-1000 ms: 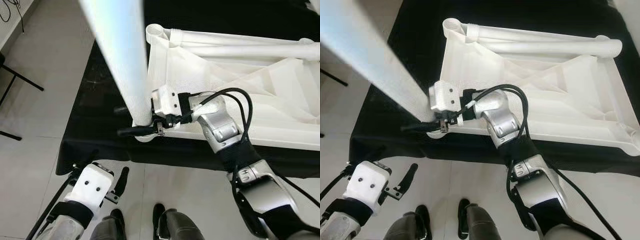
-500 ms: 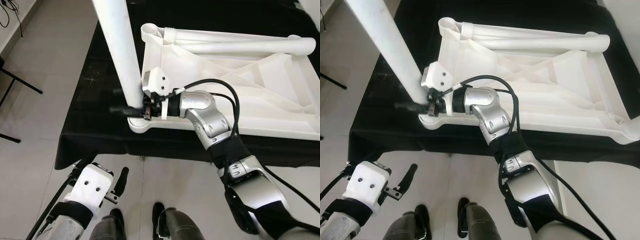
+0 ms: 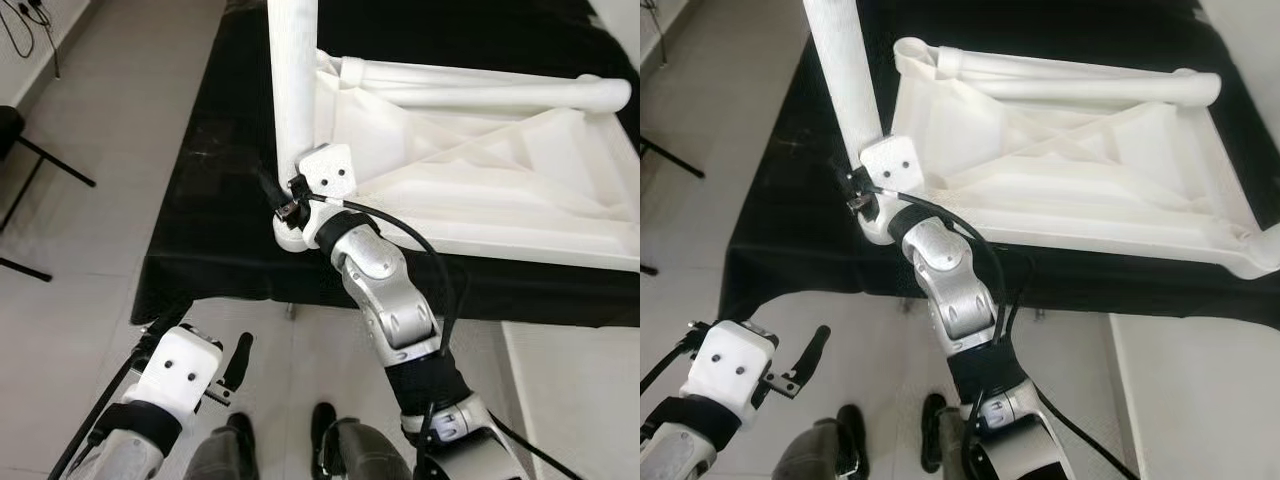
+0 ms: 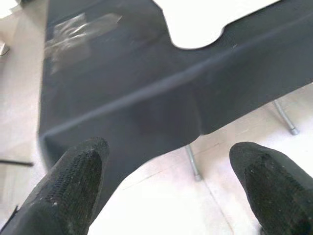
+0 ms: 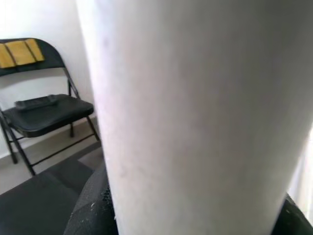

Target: Building children table

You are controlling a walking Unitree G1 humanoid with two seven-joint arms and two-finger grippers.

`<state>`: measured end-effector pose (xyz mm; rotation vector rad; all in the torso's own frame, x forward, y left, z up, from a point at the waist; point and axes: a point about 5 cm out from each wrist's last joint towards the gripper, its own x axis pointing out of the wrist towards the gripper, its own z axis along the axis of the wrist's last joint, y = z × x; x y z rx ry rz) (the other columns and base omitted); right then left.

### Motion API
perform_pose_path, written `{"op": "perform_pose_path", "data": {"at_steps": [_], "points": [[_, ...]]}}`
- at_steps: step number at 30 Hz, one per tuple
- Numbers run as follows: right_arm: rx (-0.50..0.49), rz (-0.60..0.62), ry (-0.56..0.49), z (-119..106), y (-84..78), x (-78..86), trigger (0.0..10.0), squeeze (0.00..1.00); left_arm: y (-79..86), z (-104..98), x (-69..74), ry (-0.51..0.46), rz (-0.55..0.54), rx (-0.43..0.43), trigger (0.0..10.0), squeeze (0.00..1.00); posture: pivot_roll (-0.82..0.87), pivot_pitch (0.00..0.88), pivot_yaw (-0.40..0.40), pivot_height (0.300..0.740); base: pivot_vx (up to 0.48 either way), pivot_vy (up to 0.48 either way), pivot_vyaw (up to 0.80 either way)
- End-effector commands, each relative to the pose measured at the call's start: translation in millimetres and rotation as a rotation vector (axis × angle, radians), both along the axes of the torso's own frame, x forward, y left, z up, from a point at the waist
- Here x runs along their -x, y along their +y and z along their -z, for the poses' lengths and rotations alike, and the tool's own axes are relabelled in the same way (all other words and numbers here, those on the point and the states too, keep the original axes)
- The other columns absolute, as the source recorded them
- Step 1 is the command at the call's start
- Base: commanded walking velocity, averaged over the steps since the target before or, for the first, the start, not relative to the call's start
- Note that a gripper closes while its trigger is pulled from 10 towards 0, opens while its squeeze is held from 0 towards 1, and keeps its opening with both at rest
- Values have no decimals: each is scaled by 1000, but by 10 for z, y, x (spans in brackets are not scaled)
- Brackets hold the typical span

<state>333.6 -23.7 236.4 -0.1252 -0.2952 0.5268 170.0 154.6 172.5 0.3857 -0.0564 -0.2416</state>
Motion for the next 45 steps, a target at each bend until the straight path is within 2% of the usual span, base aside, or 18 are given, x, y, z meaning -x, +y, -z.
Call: {"op": "perform_pose_path", "data": {"at_steps": [1,3,5,7,10,11,13,14,16,18,19,20,29,35,38,39,40,45], "points": [[42,66,243,535,2,-8,10000,0,28,71,12,50,-13,-2,10000,0,-165,370,-101,740,0,0,0],[33,71,260,545,68,-13,10000,0,143,-34,-104,7,-66,7,10000,0,-151,345,-105,740,0,0,0],[33,71,260,545,68,-13,10000,0,143,-34,-104,7,-66,7,10000,0,-151,345,-105,740,0,0,0],[28,80,269,556,92,-22,10000,0,255,-221,-260,-65,-100,35,10000,0,-148,334,-105,740,0,0,0],[28,80,269,556,92,-22,10000,0,255,-221,-260,-65,-100,35,10000,0,-148,334,-105,740,0,0,0],[16,100,281,552,115,-51,10000,0,267,-676,-520,-201,-22,111,10000,0,-138,305,-99,740,0,0,0],[16,100,281,552,115,-51,10000,0,267,-676,-520,-201,-22,111,10000,0,-138,305,-99,740,0,0,0],[9,122,283,542,133,-52,10000,0,220,-945,-630,-267,61,160,10000,0,-137,302,-98,740,0,0,0],[9,122,283,542,133,-52,10000,0,220,-945,-630,-267,61,160,10000,0,-137,302,-98,740,0,0,0],[-5,144,283,526,174,-58,10000,0,15,-1450,-792,-348,319,261,10000,0,-125,282,-91,740,0,0,0],[-5,144,283,526,174,-58,10000,0,15,-1450,-792,-348,319,261,10000,0,-125,282,-91,740,0,0,0],[-13,140,283,526,219,-51,10000,0,-183,-1747,-842,-355,546,323,10000,0,-128,275,-85,740,0,0,0],[-15,112,288,534,305,-6,10000,0,-510,-2052,-923,-276,877,416,10000,0,-139,267,-75,740,0,0,0],[-18,112,289,532,321,-5,10000,0,-567,-2247,-1038,-227,910,403,10000,0,-139,271,-70,740,0,0,0],[-21,114,292,533,326,-5,10000,0,-540,-2306,-1206,-194,817,397,10000,0,-139,275,-71,740,0,0,0],[-21,114,293,533,326,-5,10000,0,-539,-2300,-1241,-176,804,409,8706,0,-140,275,-72,740,0,0,0],[-22,114,294,533,326,-5,10000,0,-539,-2290,-1265,-161,795,404,0,0,-140,275,-73,740,0,0,0],[-23,115,295,532,323,-6,10000,0,-534,-2266,-1287,-131,806,397,0,0,-143,278,-70,740,0,0,0]]}}
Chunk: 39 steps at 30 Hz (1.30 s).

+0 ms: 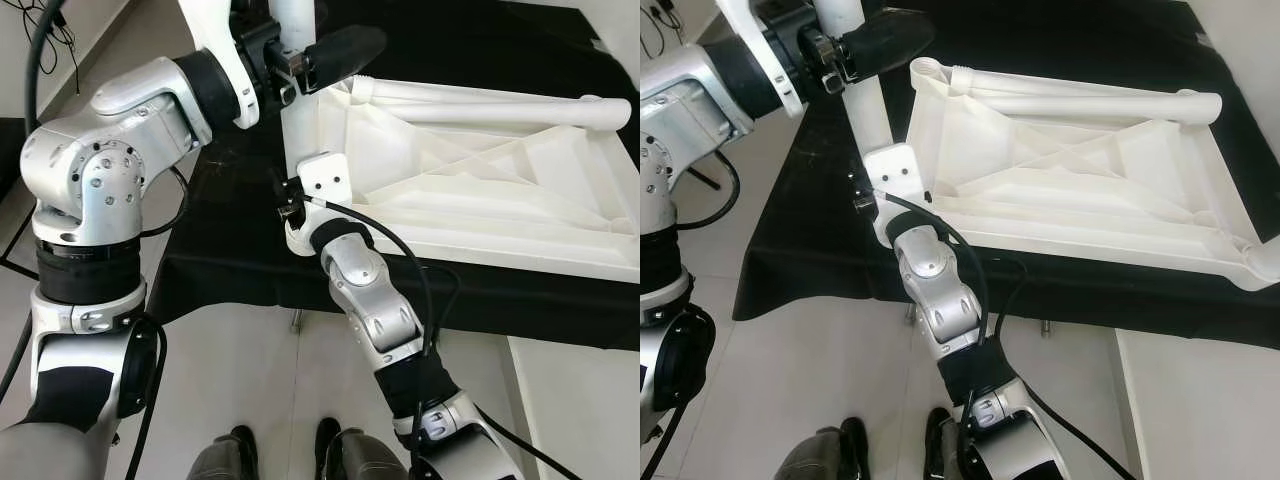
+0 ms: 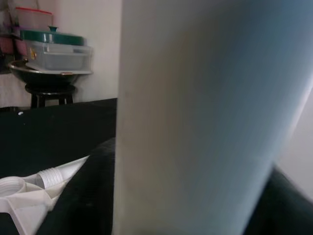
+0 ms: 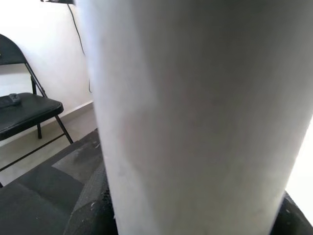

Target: Building children table

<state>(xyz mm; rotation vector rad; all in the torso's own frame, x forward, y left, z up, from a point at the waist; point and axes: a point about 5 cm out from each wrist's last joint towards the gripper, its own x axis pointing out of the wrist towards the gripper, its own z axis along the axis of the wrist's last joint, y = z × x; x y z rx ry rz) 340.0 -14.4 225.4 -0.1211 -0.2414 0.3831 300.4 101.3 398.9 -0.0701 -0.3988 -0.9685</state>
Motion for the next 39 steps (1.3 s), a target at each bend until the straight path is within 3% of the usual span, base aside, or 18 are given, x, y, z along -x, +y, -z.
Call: {"op": "perform_pose_path", "data": {"at_steps": [1,7,17,18,19,21,24,28,29,31,33,39], "points": [[-29,-31,247,422,230,58,10000,0,-1,-2,17,-4,8,-35,0,0,-143,278,-70,740,0,0,0],[-34,-18,250,416,206,44,10000,0,49,92,-35,21,27,-84,0,0,-145,279,-70,740,0,0,0],[-101,-63,257,338,238,22,10000,0,-71,148,-51,37,50,-154,0,0,-145,284,-61,740,0,0,0],[-124,-114,237,258,253,5,10000,1000,-74,166,-64,40,48,-162,0,0,-145,288,-58,740,0,0,0],[-124,-114,237,258,253,5,10000,1000,-74,166,-64,40,48,-162,0,0,-145,288,-58,740,0,0,0],[-168,-266,184,67,292,-14,10000,1000,-71,184,-82,42,50,-174,0,0,-145,290,-56,740,0,0,0],[-139,-541,85,-186,295,-8,10000,1000,-71,180,-96,37,58,-184,0,0,-139,292,-52,740,0,0,0],[-114,-609,66,-243,273,-9,10000,1000,-75,177,-96,33,63,-188,0,0,-139,293,-52,740,0,0,0],[-68,-670,36,-301,237,-17,10000,0,-81,170,-93,30,66,-190,0,0,-137,292,-51,740,0,0,0],[-23,-743,11,-360,196,-23,10000,0,-90,163,-87,25,70,-194,0,0,-135,294,-54,740,0,0,0],[91,-862,-43,-456,137,-31,10000,0,-111,155,-71,19,80,-198,0,0,-132,295,-53,740,0,0,0],[150,-935,-63,-522,114,-47,10000,0,-129,163,-53,15,90,-204,0,0,-132,298,-53,740,0,0,0]]}}
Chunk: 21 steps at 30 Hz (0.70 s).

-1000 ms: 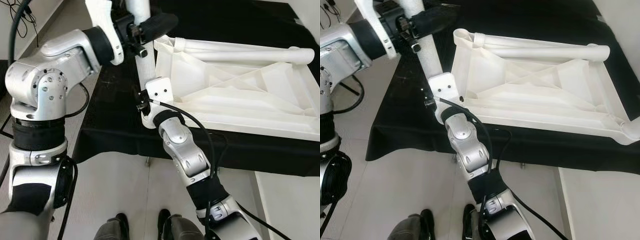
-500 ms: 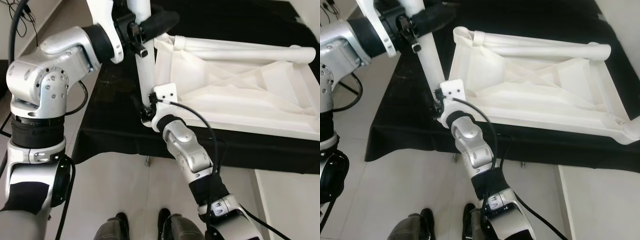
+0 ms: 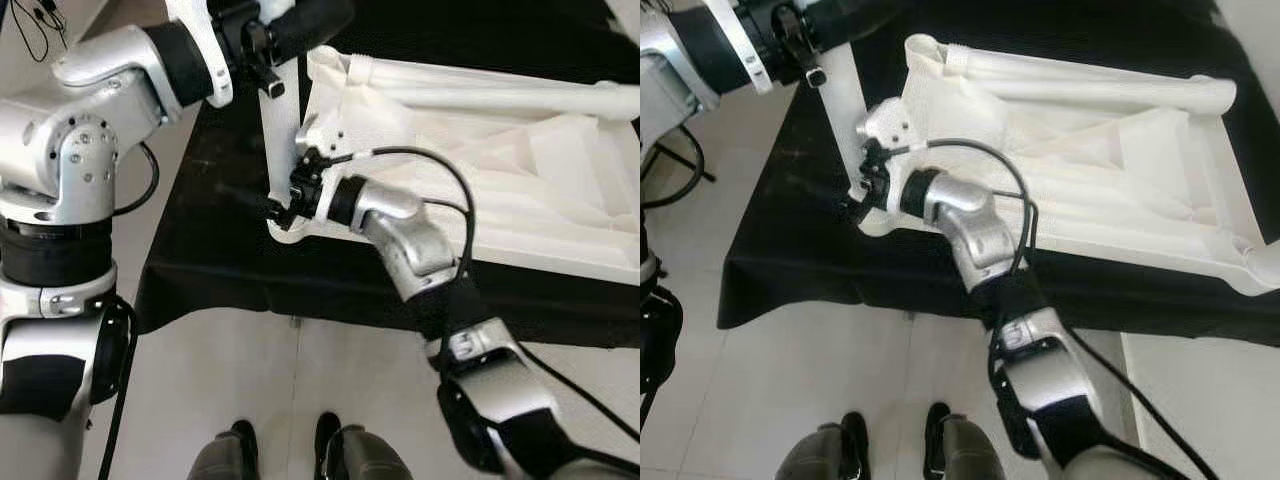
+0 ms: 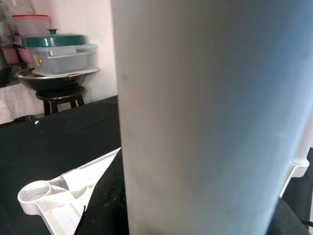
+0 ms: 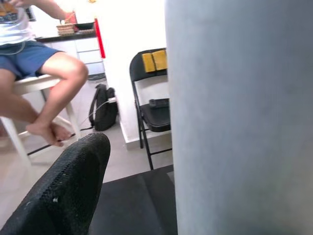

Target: Building children table

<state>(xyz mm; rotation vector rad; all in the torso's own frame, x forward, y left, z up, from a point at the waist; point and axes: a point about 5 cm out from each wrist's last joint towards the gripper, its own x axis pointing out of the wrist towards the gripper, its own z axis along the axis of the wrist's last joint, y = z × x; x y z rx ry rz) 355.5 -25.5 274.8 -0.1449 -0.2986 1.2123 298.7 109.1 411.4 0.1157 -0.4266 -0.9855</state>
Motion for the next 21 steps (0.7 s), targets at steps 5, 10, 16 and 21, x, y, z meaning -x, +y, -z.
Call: {"op": "perform_pose_path", "data": {"at_steps": [5,10,16,21], "points": [[75,-282,-39,-89,243,127,1412,0,-226,307,-47,123,108,-77,0,0,-133,301,-59,740,0,0,0],[159,-333,-59,-86,270,97,0,0,-244,331,-31,120,116,-89,0,0,-133,304,-64,740,0,0,0],[206,-309,-76,-69,288,55,0,0,-253,333,-16,114,119,-92,0,0,-133,306,-67,740,0,0,0],[212,-294,-86,-69,294,40,0,0,-259,338,-4,108,123,-90,0,0,-135,307,-69,740,0,0,0]]}}
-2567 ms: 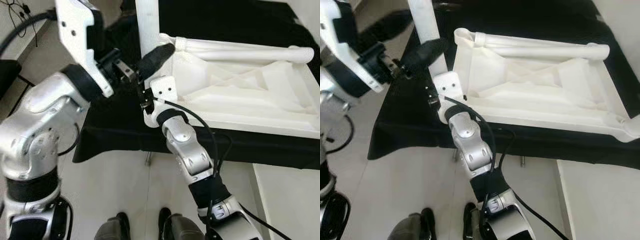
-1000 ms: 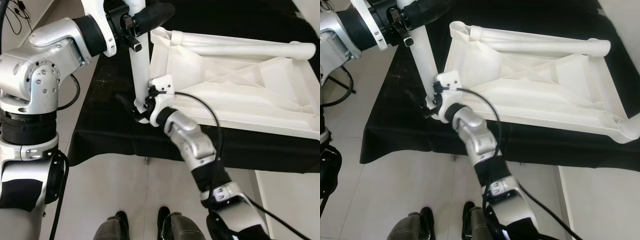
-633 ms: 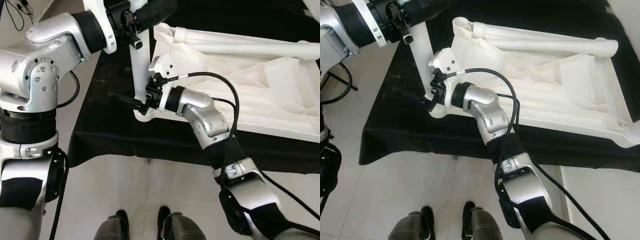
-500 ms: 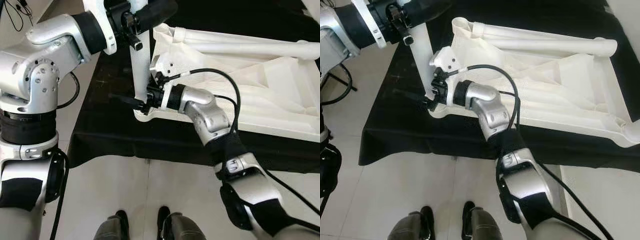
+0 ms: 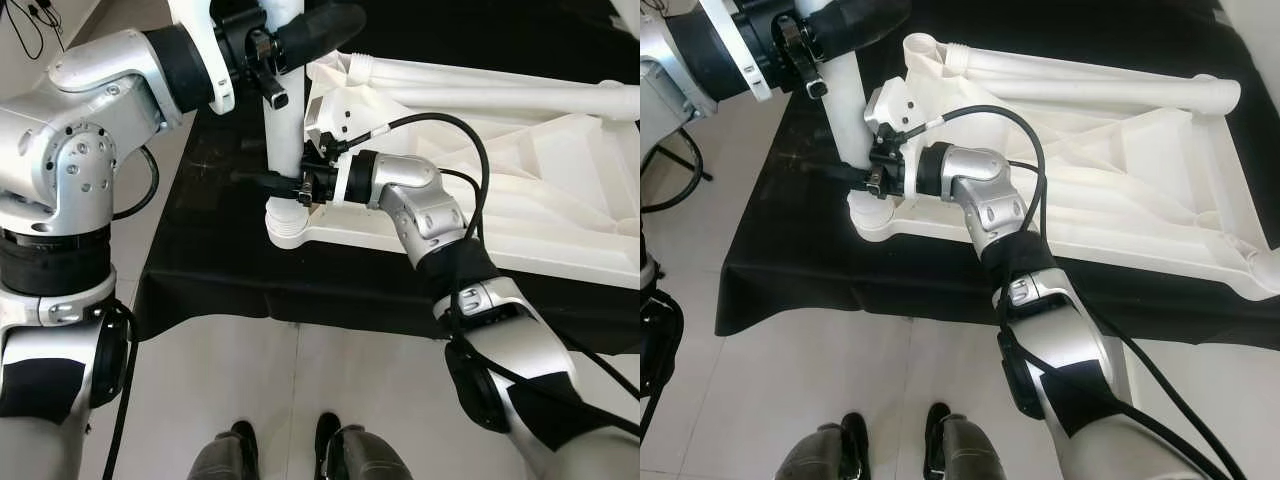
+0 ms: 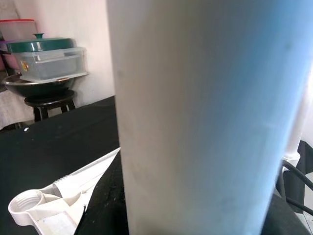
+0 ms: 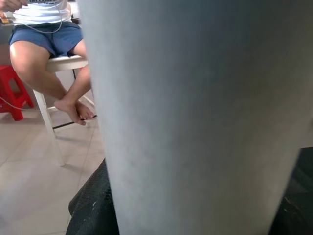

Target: Building children table

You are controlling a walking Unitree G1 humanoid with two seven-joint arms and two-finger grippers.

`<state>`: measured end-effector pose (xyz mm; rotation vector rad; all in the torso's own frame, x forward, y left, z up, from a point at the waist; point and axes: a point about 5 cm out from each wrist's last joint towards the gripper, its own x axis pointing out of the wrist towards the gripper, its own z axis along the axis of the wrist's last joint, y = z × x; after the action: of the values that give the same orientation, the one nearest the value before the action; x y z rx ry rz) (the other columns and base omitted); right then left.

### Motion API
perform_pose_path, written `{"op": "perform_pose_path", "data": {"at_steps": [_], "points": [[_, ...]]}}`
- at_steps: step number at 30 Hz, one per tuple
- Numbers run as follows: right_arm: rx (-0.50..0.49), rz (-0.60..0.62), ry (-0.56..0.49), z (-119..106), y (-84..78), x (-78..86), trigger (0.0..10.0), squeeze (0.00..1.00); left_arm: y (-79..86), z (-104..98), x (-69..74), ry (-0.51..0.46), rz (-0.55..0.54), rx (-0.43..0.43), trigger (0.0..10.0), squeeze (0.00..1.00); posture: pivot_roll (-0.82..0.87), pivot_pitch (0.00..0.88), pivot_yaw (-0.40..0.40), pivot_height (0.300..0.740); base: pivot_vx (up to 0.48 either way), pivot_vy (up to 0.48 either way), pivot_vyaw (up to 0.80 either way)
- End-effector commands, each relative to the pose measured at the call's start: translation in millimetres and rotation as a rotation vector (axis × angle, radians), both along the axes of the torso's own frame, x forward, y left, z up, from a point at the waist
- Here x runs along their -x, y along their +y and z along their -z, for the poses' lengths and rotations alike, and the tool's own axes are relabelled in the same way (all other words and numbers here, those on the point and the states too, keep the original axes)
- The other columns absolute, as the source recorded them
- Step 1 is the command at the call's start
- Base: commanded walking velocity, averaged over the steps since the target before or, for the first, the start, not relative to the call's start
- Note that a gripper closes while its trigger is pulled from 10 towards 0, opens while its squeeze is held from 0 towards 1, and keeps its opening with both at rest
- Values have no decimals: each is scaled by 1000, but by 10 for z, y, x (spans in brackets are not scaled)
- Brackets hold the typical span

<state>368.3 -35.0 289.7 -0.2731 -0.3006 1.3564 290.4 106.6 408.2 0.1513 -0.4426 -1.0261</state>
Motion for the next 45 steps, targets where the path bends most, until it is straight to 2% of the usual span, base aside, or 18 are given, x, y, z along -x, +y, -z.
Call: {"op": "perform_pose_path", "data": {"at_steps": [1,3,7,8,11,12,15,16,20,31,32,34,35,38,39,40,42,45], "points": [[99,-146,-26,83,392,158,0,0,-228,303,-90,130,78,-48,0,1000,-138,308,-69,740,0,0,0],[90,-88,-46,101,394,129,0,0,-206,305,-105,130,49,-33,10000,1000,-141,308,-71,740,0,0,0],[79,-27,-40,140,394,103,0,0,-181,294,-138,139,11,-21,10000,1000,-141,309,-74,740,0,0,0],[73,11,-21,182,393,99,0,0,-169,288,-152,143,3,-21,10000,0,-143,309,-76,740,0,0,0],[57,87,14,244,397,89,0,0,-151,280,-159,151,-1,-15,10000,0,-147,311,-83,740,0,0,0],[40,203,62,313,393,60,0,0,-134,274,-165,157,-6,-9,10000,0,-148,312,-85,740,0,0,0],[40,203,62,313,393,60,0,0,-134,274,-165,157,-6,-9,10000,0,-148,312,-85,740,0,0,0],[-14,413,113,468,381,96,0,0,-122,269,-167,160,-11,-6,10000,0,-148,310,-91,740,0,0,0],[-39,627,165,766,469,358,0,0,-105,275,-187,166,-24,-4,10000,0,-148,312,-80,740,0,0,0],[-91,686,184,729,580,357,0,0,-123,266,-183,161,-15,-21,10000,0,-144,294,-75,740,0,0,0],[-95,683,189,724,592,351,0,0,-123,258,-182,160,-13,-23,7961,0,-142,293,-75,740,0,0,0],[-95,683,189,724,592,351,0,0,-123,258,-182,160,-13,-23,7961,0,-142,293,-75,740,0,0,0],[-96,688,193,720,600,359,0,0,-124,254,-176,161,-6,-23,0,0,-141,291,-72,740,0,0,0],[-100,694,194,711,595,373,0,0,-132,254,-162,163,9,-29,0,0,-141,291,-71,740,0,0,0],[-100,701,194,701,589,391,3843,0,-136,256,-158,165,14,-33,0,0,-141,290,-70,740,0,0,0],[-100,701,194,701,589,391,3843,0,-136,256,-158,165,14,-33,0,0,-141,290,-70,740,0,0,0],[-98,720,192,673,575,434,10000,0,-140,259,-154,167,17,-37,0,0,-141,290,-70,740,0,0,0],[-108,707,162,589,550,442,10000,0,-141,264,-153,167,17,-43,0,0,-139,287,-72,740,0,0,0]]}}
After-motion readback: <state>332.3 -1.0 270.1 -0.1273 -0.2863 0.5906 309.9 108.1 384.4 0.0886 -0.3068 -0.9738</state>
